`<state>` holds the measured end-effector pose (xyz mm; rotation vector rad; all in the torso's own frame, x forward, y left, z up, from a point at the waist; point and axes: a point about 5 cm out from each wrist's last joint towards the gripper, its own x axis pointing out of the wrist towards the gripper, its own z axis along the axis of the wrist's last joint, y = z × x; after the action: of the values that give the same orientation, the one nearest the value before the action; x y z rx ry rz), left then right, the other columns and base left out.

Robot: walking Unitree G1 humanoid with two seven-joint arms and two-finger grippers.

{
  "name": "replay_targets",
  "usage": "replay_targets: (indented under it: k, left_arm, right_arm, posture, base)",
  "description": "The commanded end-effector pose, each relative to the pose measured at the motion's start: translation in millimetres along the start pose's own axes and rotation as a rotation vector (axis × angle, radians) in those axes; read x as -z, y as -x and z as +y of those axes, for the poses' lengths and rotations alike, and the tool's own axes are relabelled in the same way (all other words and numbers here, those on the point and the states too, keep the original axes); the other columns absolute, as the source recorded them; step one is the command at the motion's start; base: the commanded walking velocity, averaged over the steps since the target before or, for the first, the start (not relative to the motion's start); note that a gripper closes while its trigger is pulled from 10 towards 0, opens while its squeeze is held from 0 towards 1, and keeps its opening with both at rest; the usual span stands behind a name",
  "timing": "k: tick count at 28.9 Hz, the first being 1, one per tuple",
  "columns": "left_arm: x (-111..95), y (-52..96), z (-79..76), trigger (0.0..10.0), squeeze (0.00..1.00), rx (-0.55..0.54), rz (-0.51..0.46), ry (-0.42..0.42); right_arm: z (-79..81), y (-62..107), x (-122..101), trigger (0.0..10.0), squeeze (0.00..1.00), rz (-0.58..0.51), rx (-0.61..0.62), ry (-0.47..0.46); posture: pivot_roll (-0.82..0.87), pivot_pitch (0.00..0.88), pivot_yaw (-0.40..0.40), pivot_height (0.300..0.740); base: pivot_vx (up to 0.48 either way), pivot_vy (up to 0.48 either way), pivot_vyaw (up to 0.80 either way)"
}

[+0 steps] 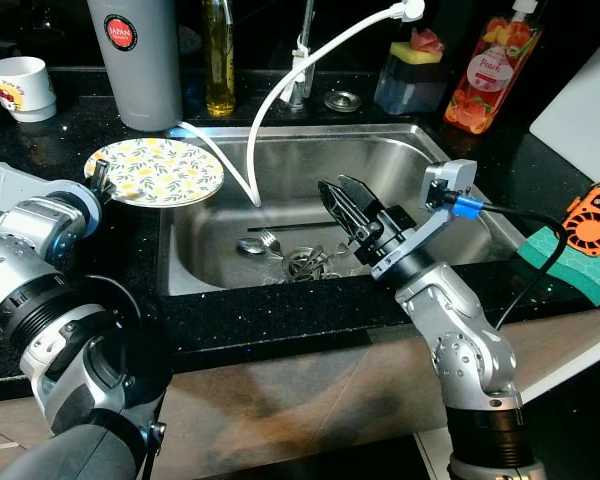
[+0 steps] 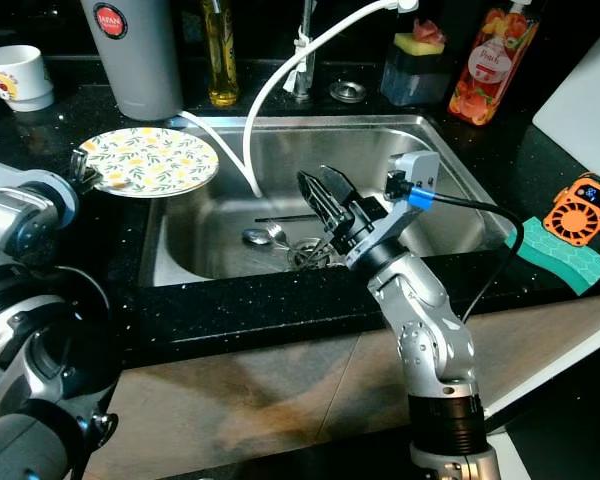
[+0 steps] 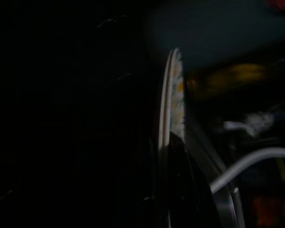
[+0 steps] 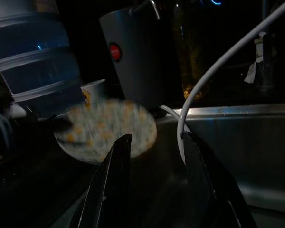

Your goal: Kitchen organization

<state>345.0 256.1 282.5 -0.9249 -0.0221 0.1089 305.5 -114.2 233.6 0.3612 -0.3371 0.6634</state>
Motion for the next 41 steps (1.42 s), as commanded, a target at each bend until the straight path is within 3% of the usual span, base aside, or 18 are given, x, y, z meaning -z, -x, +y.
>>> replay_targets:
  k: [1, 2, 4, 6, 8, 10, 12, 14, 15, 18, 19, 24, 28, 31, 41]
  left_arm:
    - [-11, 9.1, -33.7, 10.0, 0.0, 0.198, -0.053, -0.119]
    - [-14, 12.8, -42.4, 10.0, 0.0, 0.256, -0.063, -0.164]
    - [-14, 12.8, -42.4, 10.0, 0.0, 0.256, -0.063, -0.164]
    - [-19, 19.2, -53.8, 10.0, 0.0, 0.34, -0.063, -0.241]
    - [-21, 27.3, -61.2, 10.0, 0.0, 0.447, -0.005, -0.305]
    - [-20, 30.3, -61.3, 10.0, 0.0, 0.489, 0.041, -0.308]
    - [-15, 36.6, -59.0, 10.0, 0.0, 0.562, 0.114, -0.33]
    - [-10, 42.0, -58.2, 10.0, 0.0, 0.627, 0.147, -0.342]
    - [-10, 42.0, -58.2, 10.0, 0.0, 0.627, 0.147, -0.342]
    - [4, 52.5, -67.5, 10.0, 0.0, 0.807, 0.176, -0.261]
    - [4, 52.5, -67.5, 10.0, 0.0, 0.807, 0.176, -0.261]
    - [33, 66.7, -85.6, 10.0, 0.0, 1.018, 0.226, -0.191]
    - [37, 70.1, -91.1, 10.0, 0.0, 1.068, 0.245, -0.185]
    - [40, 71.4, -95.1, 10.0, 0.0, 1.097, 0.251, -0.223]
    - [39, 73.7, -98.4, 10.0, 0.0, 1.126, 0.239, -0.2]
  right_arm:
    - [-2.1, -0.3, -2, 10.0, 0.0, -0.002, 0.011, 0.009]
    - [-3.7, -0.8, -3, 10.0, 0.0, -0.008, 0.023, 0.01]
    - [-3.7, -0.8, -3, 10.0, 0.0, -0.008, 0.023, 0.01]
    - [-7.6, -1.6, -6, 10.0, 0.0, -0.025, 0.056, 0.014]
    - [-15.0, -2.0, -10, 10.0, 0.0, -0.057, 0.113, 0.009]
    - [-18.0, -2.0, -13, 10.0, 0.0, -0.073, 0.134, 0.0]
    - [-21.7, -0.9, -21, 10.0, 0.0, -0.127, 0.142, -0.06]
    - [-21.0, 1.0, -30, 10.0, 0.0, -0.192, 0.106, -0.178]
    - [-21.0, 1.0, -30, 10.0, 0.0, -0.192, 0.106, -0.178]
    - [-12.4, 7.2, -44, 10.0, 0.0, -0.276, -0.045, -0.35]
    - [-12.4, 7.2, -44, 10.0, 0.0, -0.276, -0.045, -0.35]
    - [-10.4, 10.1, -44, 10.0, 0.0, -0.274, -0.083, -0.406]
    - [-12.3, 11.6, -41, 10.0, 0.0, -0.249, -0.074, -0.417]
    - [-18.7, 17.6, -47, 10.0, 0.0, -0.286, -0.068, -0.502]
    - [-22.0, 24.1, -56, 10.0, 0.0, -0.291, -0.084, -0.495]
  posture:
    - [0.12, 0.066, -0.057, 0.74]
    - [0.12, 0.062, -0.056, 0.74]
    - [0.12, 0.062, -0.056, 0.74]
    - [0.12, 0.06, -0.054, 0.74]
    - [0.12, 0.05, -0.05, 0.74]
    - [0.12, 0.05, -0.05, 0.74]
    - [0.12, 0.043, -0.051, 0.74]
    - [0.12, 0.041, -0.052, 0.74]
    - [0.12, 0.041, -0.052, 0.74]
    - [0.11, 0.037, -0.055, 0.74]
    - [0.11, 0.037, -0.055, 0.74]
    - [0.1, 0.035, -0.055, 0.74]
    - [0.09, 0.034, -0.056, 0.74]
    - [0.09, 0.033, -0.058, 0.74]
    - [0.08, 0.028, -0.056, 0.74]
  base:
    - [0.0, 0.0, 0.0]
    - [0.0, 0.0, 0.0]
    - [0.0, 0.0, 0.0]
    - [0.0, 0.0, 0.0]
    - [0.0, 0.0, 0.0]
    - [0.0, 0.0, 0.0]
    - [0.0, 0.0, 0.0]
    - [0.0, 0.0, 0.0]
    - [0.0, 0.0, 0.0]
    - [0.0, 0.0, 0.0]
    - [0.0, 0.0, 0.0]
    - [0.0, 0.0, 0.0]
    - [0.0, 0.0, 0.0]
    - [0.0, 0.0, 0.0]
    - [0.0, 0.0, 0.0]
